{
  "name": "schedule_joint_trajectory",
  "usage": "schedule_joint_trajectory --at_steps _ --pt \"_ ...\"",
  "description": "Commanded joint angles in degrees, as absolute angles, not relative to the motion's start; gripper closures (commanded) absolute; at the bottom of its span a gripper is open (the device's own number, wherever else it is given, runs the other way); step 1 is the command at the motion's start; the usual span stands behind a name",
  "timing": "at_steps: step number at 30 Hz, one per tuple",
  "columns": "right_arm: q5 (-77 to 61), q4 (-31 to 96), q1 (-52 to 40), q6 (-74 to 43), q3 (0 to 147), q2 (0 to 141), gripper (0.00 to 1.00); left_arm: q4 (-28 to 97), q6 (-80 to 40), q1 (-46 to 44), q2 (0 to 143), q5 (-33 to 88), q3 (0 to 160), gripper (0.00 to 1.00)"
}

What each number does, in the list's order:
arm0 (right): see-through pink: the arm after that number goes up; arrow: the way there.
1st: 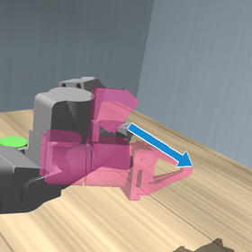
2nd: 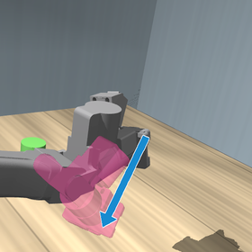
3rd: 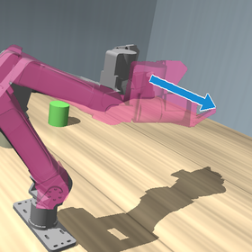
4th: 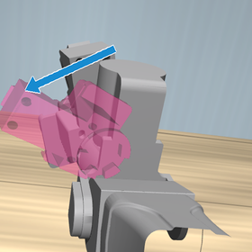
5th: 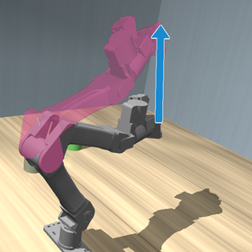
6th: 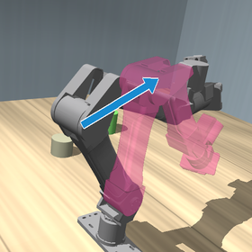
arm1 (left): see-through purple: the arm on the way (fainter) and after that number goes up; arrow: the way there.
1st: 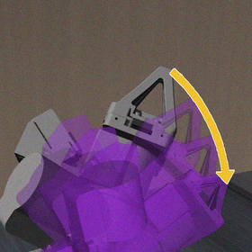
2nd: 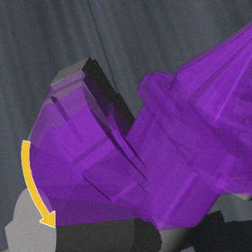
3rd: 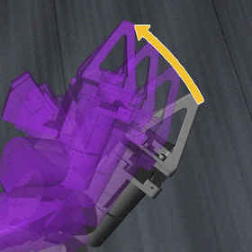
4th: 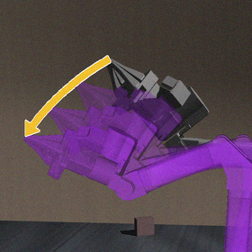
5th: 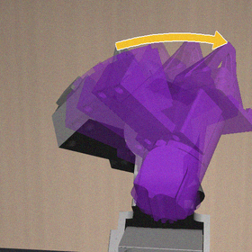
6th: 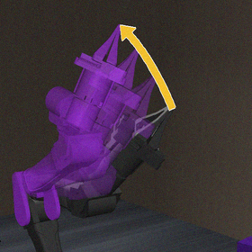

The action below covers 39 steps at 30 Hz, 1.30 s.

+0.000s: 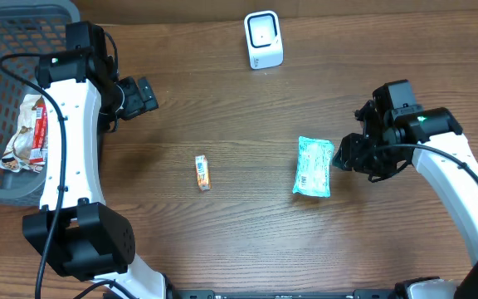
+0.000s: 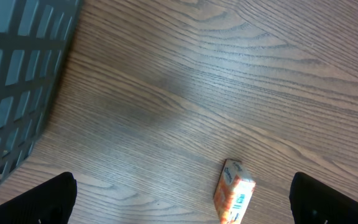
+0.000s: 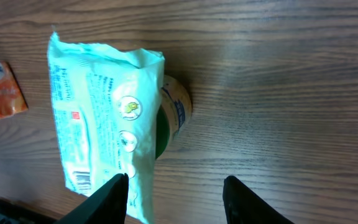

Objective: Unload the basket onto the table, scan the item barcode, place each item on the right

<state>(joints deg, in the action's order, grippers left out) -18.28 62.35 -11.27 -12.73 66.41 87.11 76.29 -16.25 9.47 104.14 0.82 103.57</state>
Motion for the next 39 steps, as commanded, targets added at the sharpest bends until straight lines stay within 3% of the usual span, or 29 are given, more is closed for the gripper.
schedule_joint_trajectory --at_steps 1,39 --pt "-20.38 60.51 -11.29 -11.7 64.4 86.8 0.49 76.23 -15.22 9.63 102.26 0.67 104.68 0.0" --pt "-26.28 50.24 -11.29 -11.9 58.08 86.8 0.49 76.25 -15.22 9.63 102.26 0.67 104.68 0.0"
